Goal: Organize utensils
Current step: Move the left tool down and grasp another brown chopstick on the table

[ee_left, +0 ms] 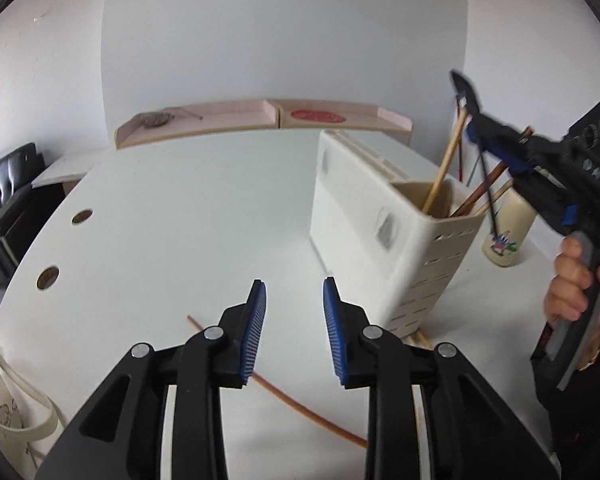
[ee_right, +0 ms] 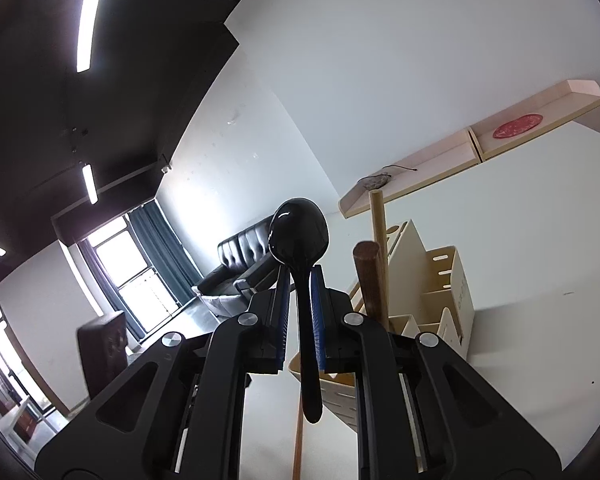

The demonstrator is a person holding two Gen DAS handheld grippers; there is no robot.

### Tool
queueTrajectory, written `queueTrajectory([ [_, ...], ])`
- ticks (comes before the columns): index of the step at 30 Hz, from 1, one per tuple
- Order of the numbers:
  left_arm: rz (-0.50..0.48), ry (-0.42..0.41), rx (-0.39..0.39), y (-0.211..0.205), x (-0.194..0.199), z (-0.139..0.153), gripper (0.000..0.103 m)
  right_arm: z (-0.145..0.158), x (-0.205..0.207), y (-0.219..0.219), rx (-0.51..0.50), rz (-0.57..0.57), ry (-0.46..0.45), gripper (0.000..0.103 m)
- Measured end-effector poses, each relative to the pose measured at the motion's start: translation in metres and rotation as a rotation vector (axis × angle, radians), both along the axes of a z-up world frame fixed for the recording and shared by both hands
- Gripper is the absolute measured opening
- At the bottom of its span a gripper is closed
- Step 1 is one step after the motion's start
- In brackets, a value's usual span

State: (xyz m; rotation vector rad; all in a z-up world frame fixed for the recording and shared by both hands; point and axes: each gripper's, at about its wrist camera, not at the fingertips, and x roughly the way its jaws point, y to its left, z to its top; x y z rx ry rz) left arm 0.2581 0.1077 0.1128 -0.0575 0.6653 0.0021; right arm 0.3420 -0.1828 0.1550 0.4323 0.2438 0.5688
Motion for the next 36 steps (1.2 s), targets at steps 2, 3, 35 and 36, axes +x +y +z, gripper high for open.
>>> queueTrajectory([
  [2, 0.054, 0.065, -0.004, 0.010, 0.007, -0.017, 0.029, 0.000, 0.001, 0.001, -0.001, 0.004, 0.001, 0.010],
  [3, 0.071, 0.090, -0.008, 0.014, 0.010, -0.024, 0.030, -0.001, 0.002, 0.002, 0.002, 0.005, 0.003, 0.010],
  [35, 0.190, 0.361, 0.040, 0.024, 0.055, -0.098, 0.017, 0.003, -0.001, 0.000, -0.018, 0.001, -0.025, 0.010],
  [36, 0.193, 0.359, 0.035, 0.024, 0.054, -0.098, 0.016, 0.003, -0.002, 0.000, -0.023, -0.001, -0.029, 0.010],
])
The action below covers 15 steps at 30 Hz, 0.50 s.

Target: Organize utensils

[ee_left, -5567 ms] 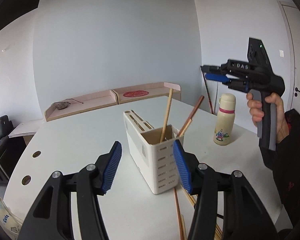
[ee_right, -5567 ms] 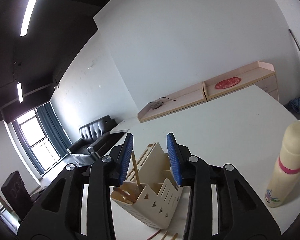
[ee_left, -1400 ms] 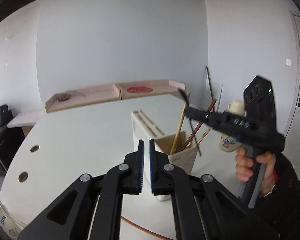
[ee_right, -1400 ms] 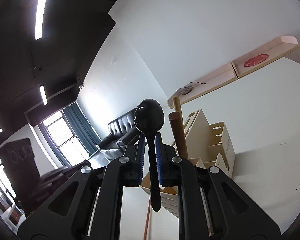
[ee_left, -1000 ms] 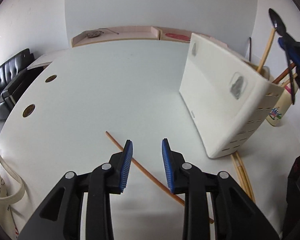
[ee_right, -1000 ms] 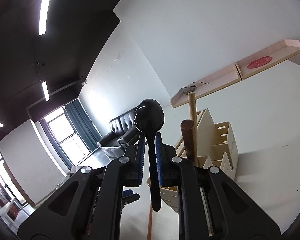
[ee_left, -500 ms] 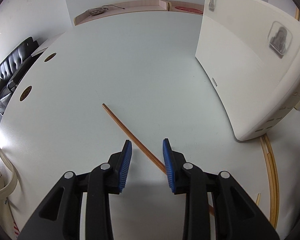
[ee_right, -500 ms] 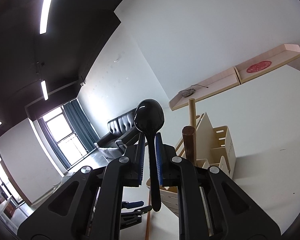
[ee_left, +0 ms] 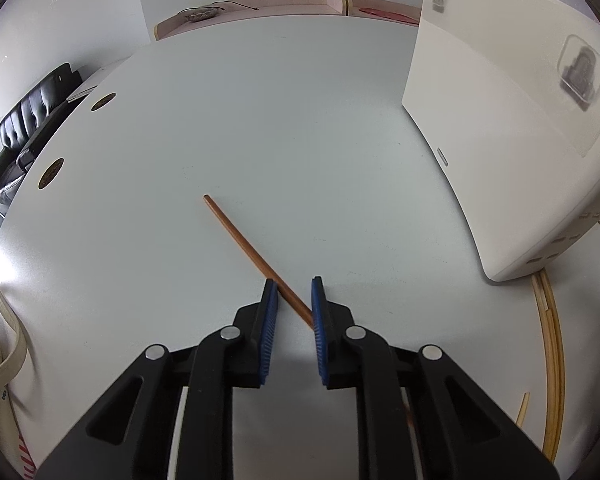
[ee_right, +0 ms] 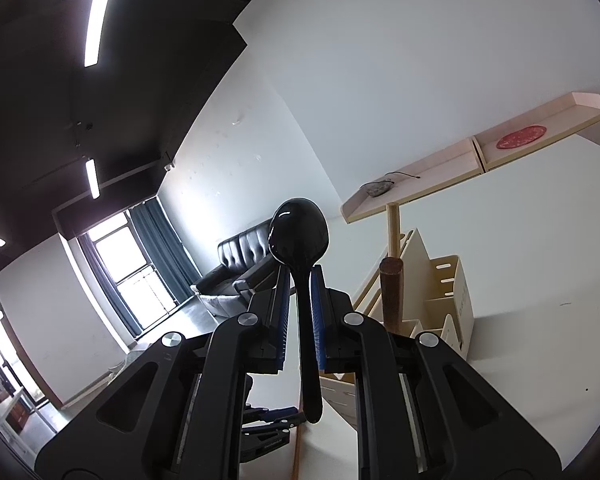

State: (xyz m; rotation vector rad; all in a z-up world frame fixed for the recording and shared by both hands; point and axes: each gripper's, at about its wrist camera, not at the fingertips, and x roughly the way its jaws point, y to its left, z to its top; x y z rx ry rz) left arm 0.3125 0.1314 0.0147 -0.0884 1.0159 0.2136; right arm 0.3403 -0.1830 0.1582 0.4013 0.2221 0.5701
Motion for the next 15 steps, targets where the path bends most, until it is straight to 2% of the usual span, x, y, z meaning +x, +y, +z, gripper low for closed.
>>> queueTrajectory([
  [5, 0.011, -0.011, -0.010, 0.001, -0.001, 0.000, 0.012, 0.001, 0.001, 0.000, -0.013, 0.000, -0.003, 0.010],
  [8, 0.014, -0.022, -0.022, 0.002, -0.003, 0.001, 0.005, 0.001, 0.000, 0.001, -0.014, 0.002, -0.004, 0.010],
  [15, 0.006, -0.102, -0.013, 0.001, -0.011, 0.017, 0.005, 0.002, 0.000, -0.003, -0.007, 0.004, -0.012, 0.010],
])
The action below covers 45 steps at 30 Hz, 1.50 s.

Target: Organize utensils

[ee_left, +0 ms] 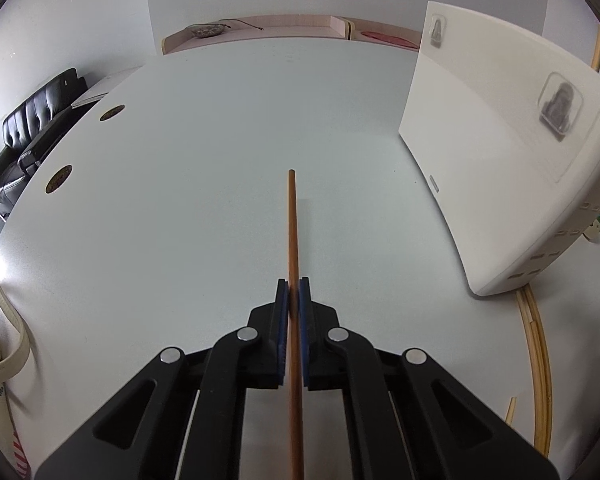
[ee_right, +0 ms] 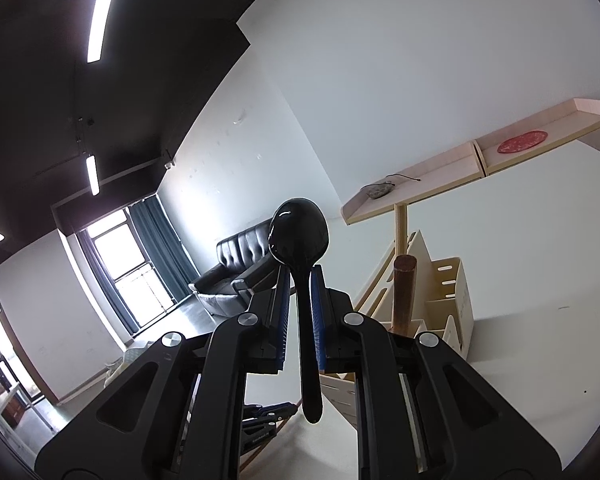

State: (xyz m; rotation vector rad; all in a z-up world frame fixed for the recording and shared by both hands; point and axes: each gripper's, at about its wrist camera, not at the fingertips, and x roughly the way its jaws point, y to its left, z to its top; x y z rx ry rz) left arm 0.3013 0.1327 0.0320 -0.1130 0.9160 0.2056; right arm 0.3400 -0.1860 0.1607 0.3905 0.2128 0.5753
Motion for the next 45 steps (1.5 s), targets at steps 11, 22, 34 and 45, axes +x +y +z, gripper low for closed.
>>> queueTrajectory([
  [11, 0.036, -0.327, -0.003, -0.002, -0.044, 0.069, 0.005, 0.000, -0.005, -0.005, 0.016, -0.006, -0.029, 0.010],
  [22, -0.012, -0.554, 0.059, -0.025, -0.065, 0.130, 0.000, -0.002, -0.007, -0.006, 0.018, -0.011, -0.040, 0.010],
  [34, -0.107, -0.414, 0.095, -0.012, -0.044, 0.104, 0.004, -0.002, -0.005, -0.005, 0.021, -0.007, -0.030, 0.010],
  [45, -0.390, -0.174, 0.204, 0.001, 0.022, 0.052, 0.032, -0.002, -0.003, -0.005, 0.023, -0.015, -0.015, 0.010],
])
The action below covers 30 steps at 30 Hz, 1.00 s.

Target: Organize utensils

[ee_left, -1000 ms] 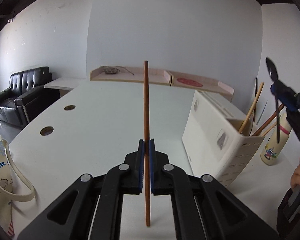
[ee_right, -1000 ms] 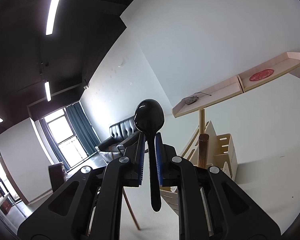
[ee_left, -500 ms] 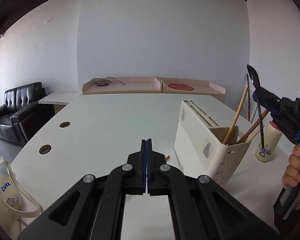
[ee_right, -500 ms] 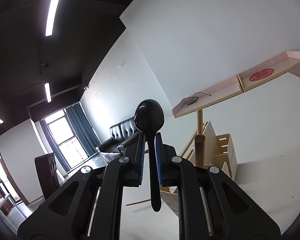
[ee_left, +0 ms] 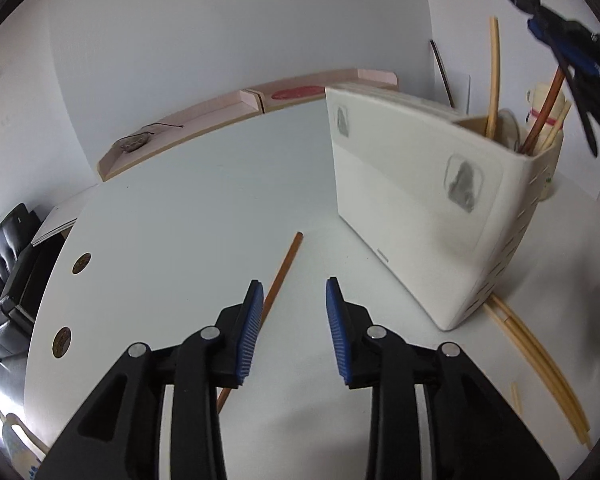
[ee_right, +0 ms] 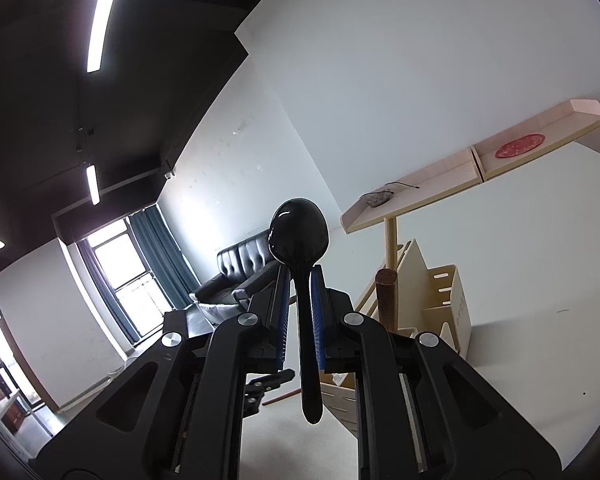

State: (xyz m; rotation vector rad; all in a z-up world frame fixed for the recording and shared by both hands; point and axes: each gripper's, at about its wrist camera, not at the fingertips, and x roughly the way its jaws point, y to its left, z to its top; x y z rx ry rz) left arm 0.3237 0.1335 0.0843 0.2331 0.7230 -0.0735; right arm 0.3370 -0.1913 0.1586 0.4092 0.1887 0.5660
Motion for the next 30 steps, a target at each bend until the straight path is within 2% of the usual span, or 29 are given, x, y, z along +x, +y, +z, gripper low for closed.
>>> queueTrajectory([
  [5, -0.026, 0.103, 0.082, 0.014, 0.037, -0.029, 0.032, 0.001, -0.001, 0.002, -0.004, -0.002, 0.000, 0.010],
  [10, 0.012, 0.194, 0.093, 0.038, 0.072, -0.055, 0.032, 0.001, -0.002, 0.003, -0.013, -0.005, 0.004, 0.010],
  [13, 0.034, 0.214, 0.094, 0.051, 0.083, -0.063, 0.032, 0.001, -0.003, 0.003, -0.007, 0.001, 0.005, 0.010],
  [18, 0.068, 0.247, 0.055, 0.068, 0.100, -0.071, 0.032, 0.003, -0.003, 0.004, -0.002, 0.009, 0.007, 0.010],
  [26, 0.066, 0.253, 0.023, 0.071, 0.111, -0.073, 0.032, 0.003, -0.001, 0.001, 0.006, 0.016, 0.012, 0.010],
  [30, 0.084, 0.264, -0.040, 0.077, 0.115, -0.073, 0.032, 0.002, 0.000, 0.001, 0.006, 0.018, 0.012, 0.010],
])
